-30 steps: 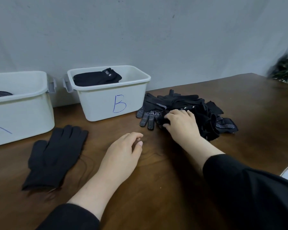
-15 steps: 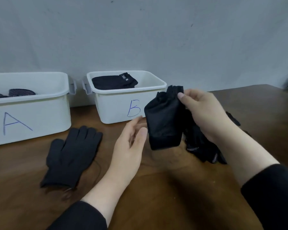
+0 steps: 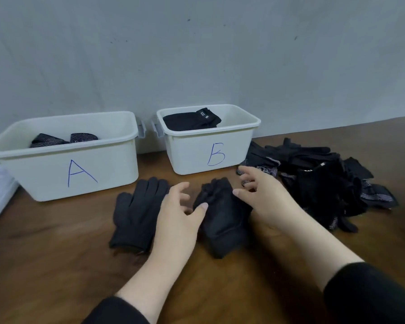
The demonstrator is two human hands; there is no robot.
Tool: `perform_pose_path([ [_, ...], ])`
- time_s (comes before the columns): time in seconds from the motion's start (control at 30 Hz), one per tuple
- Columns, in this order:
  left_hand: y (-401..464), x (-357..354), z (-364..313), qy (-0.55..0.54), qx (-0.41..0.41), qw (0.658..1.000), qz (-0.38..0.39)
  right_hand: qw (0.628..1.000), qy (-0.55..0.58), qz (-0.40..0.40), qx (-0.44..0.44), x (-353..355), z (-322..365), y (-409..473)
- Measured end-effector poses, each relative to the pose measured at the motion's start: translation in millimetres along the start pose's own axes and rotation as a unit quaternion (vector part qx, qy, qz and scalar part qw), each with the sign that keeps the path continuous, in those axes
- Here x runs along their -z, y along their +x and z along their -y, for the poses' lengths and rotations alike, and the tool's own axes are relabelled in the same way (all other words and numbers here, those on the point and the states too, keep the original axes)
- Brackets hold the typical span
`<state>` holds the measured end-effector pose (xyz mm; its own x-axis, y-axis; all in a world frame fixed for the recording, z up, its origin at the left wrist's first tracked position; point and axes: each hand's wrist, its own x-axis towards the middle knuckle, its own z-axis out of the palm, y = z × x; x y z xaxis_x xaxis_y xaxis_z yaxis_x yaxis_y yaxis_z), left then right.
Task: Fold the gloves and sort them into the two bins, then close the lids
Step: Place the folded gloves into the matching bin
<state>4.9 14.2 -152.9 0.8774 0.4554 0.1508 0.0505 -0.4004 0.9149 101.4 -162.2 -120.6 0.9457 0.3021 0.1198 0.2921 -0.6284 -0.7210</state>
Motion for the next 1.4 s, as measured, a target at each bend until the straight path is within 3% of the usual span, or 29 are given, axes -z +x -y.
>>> perform_pose_path([
  [0.07,-5.4,8.3,4.1,0.131,-0.106,0.986,-0.015,0.996,-0.064,-0.066,0.016,-18.5,-14.6,-9.0],
  [0.17,-9.8,11.1,7.5,0.228,-0.227,0.942,0.090,0.983,-0.052,-0.127,0.123,-27.9,-30.6,-32.1],
  [0.3,-11.6,-1.9,13.1,0.331,-0.199,0.897,0.214,0.982,-0.110,-0.032,0.151,-26.7,-42.5,-56.3],
  [0.47,6.3,-7.8,19.2,0.367,-0.170,0.892,0.200,0.983,-0.122,-0.027,0.132,-27.4,-47.1,-59.5],
  [0.6,5.6,-9.8,15.3,0.330,-0.202,0.905,0.174,0.982,-0.131,-0.023,0.136,-28.3,-45.4,-57.2],
  [0.73,4.1,-17.4,22.6,0.364,-0.215,0.878,0.224,0.983,-0.111,-0.050,0.134,-28.1,-49.3,-56.1],
  [0.9,-1.3,-32.3,13.3,0.333,-0.245,0.900,0.139,0.975,-0.092,-0.149,0.140,-16.4,-52.2,-55.1],
  [1.07,-19.3,-52.0,-1.5,0.274,-0.302,0.906,0.110,0.939,-0.214,-0.205,0.172,25.1,-69.2,-48.4],
  [1.13,-21.6,-55.1,-4.2,0.265,-0.311,0.905,0.115,0.927,-0.283,-0.191,0.154,55.0,-74.6,-41.0],
  [1.3,-19.4,-48.8,-4.7,0.240,-0.308,0.913,0.119,0.875,-0.483,-0.032,-0.013,88.2,-86.3,-17.7],
  [1.4,-19.3,-42.4,-2.2,0.221,-0.320,0.916,0.098,0.868,-0.493,-0.044,-0.022,84.5,-97.2,-12.3],
])
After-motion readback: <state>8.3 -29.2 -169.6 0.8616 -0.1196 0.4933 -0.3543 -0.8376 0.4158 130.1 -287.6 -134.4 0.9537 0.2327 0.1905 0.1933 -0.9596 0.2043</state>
